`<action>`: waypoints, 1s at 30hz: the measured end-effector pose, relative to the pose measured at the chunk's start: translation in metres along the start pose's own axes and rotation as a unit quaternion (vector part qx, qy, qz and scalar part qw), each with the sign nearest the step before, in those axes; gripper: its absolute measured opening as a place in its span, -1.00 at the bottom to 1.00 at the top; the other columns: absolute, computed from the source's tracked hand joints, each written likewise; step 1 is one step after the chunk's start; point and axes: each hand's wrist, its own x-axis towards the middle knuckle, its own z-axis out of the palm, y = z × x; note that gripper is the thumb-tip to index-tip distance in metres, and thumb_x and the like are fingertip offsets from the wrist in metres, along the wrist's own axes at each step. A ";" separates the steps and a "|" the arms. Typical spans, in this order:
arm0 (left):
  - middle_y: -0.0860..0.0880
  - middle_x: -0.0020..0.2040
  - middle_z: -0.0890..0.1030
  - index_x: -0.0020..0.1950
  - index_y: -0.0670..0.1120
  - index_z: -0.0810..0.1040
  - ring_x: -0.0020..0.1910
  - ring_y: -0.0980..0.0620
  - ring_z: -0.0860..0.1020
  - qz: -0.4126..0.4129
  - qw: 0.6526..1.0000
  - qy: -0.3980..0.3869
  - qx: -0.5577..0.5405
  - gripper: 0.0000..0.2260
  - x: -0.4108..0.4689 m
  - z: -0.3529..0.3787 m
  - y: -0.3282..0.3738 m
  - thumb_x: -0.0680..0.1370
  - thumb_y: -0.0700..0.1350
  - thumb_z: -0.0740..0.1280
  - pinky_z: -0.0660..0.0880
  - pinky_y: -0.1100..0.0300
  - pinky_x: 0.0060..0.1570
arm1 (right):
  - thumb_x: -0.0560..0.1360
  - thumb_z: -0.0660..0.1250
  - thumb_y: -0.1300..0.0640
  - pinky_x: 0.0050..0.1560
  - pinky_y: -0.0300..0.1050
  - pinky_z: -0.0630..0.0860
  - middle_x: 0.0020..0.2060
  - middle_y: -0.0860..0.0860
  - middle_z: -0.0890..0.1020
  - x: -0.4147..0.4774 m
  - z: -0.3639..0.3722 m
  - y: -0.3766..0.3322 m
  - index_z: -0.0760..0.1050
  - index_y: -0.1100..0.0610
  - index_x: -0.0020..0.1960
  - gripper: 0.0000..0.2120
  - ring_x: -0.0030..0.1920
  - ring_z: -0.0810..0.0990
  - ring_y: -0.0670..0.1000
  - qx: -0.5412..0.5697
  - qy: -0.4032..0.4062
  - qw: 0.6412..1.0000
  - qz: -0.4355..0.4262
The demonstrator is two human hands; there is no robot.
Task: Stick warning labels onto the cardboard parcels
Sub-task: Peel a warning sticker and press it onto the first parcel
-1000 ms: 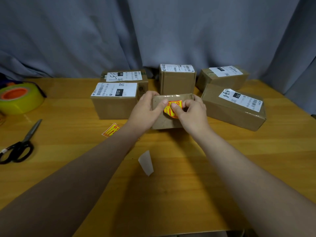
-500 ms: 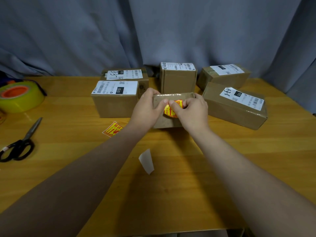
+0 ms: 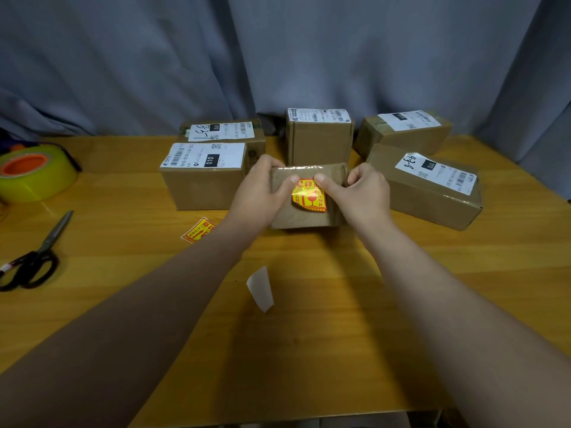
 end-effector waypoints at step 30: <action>0.08 0.21 0.22 0.36 -0.02 0.13 0.17 0.11 0.38 0.046 0.965 -0.224 0.129 -0.23 -0.001 -0.030 0.003 0.32 0.04 0.52 0.49 0.23 0.08 | 0.21 0.54 -0.21 0.15 -0.12 0.45 0.19 0.02 0.24 0.005 -0.024 0.006 0.16 -0.01 0.30 -0.16 0.16 0.41 0.01 -0.163 -0.253 0.940 -0.162</action>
